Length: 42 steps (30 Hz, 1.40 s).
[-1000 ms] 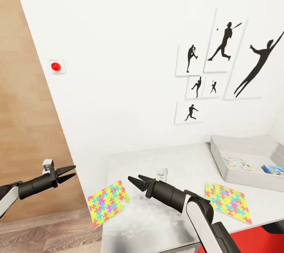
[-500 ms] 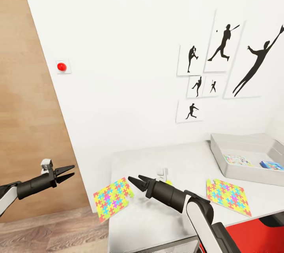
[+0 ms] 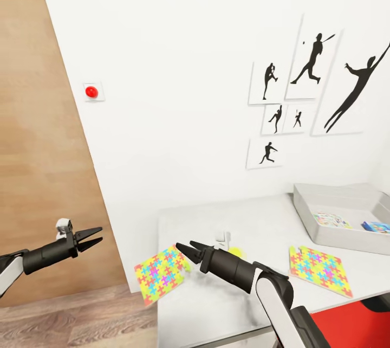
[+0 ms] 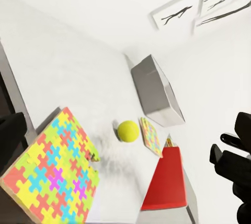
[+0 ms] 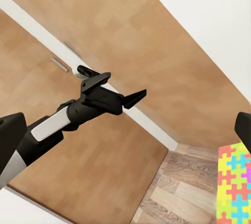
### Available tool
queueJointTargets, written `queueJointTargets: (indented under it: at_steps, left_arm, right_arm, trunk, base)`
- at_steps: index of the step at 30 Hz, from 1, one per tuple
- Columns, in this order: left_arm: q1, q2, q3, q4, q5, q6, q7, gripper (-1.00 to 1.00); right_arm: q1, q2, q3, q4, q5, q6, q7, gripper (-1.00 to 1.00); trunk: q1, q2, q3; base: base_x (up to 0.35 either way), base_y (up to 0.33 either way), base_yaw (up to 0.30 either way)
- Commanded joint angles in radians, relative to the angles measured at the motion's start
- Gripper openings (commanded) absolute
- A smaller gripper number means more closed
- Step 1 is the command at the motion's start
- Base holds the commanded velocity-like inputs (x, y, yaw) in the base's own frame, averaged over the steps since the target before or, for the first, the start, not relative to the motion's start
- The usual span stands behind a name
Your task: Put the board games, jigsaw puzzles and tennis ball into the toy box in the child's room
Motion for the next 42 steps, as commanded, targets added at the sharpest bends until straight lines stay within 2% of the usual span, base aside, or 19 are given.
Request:
queueJointTargets:
  at_steps: [1, 20, 25, 28, 32, 34, 37, 39, 42]
  left_arm:
    - [-0.001, 0.001, -0.005, 0.001, 0.009, 0.008, -0.001, 1.0]
    - [-0.001, 0.001, -0.006, 0.001, 0.009, 0.007, -0.001, 1.0]
    - [-0.001, 0.001, -0.006, 0.001, 0.009, 0.007, -0.001, 1.0]
    - [-0.001, 0.0, -0.006, 0.001, 0.009, 0.007, -0.001, 1.0]
    - [-0.001, 0.0, -0.006, 0.001, 0.009, 0.007, -0.001, 1.0]
    - [-0.001, 0.0, -0.005, 0.002, 0.011, 0.007, -0.001, 1.0]
    - [-0.001, -0.001, -0.005, 0.004, 0.013, 0.007, -0.001, 1.0]
    - [-0.001, -0.003, -0.004, 0.006, 0.015, 0.007, -0.001, 1.0]
    - [-0.001, -0.003, -0.004, 0.008, 0.017, 0.007, -0.001, 1.0]
  right_arm:
    - [-0.001, 0.001, -0.001, 0.0, -0.005, 0.007, -0.001, 1.0]
    - [0.0, 0.001, -0.002, 0.0, -0.005, 0.007, 0.001, 1.0]
    - [-0.001, 0.0, -0.003, -0.001, -0.005, 0.008, 0.003, 1.0]
    - [0.0, -0.002, -0.018, -0.01, -0.005, 0.009, 0.03, 1.0]
    - [-0.001, -0.003, -0.071, -0.015, -0.005, 0.023, 0.131, 1.0]
    - [-0.001, -0.004, -0.129, -0.016, -0.005, 0.068, 0.224, 1.0]
    - [0.0, -0.003, -0.198, -0.017, -0.006, 0.132, 0.322, 1.0]
    - [-0.001, -0.003, -0.264, -0.017, -0.006, 0.184, 0.425, 1.0]
    - [-0.002, -0.002, -0.306, -0.017, -0.006, 0.215, 0.519, 1.0]
  trunk:
    - [0.0, -0.001, -0.001]
    - [0.0, -0.001, -0.001]
    - [0.019, -0.036, -0.017]
    - [0.031, -0.057, -0.026]
    - [0.046, -0.085, -0.039]
    - [0.054, -0.099, -0.045]
    - [0.065, -0.12, -0.055]
    - [0.073, -0.134, -0.061]
    - [0.084, -0.155, -0.07]
  base:
    - [0.0, 0.197, 0.0]
    - [0.0, 0.08, 0.0]
    - [0.0, 0.002, 0.0]
    - [0.0, 0.0, 0.0]
    - [0.0, 0.0, 0.0]
    - [0.0, 0.0, 0.0]
    - [0.0, 0.0, 0.0]
    - [0.0, 0.0, 0.0]
    - [0.0, 0.0, 0.0]
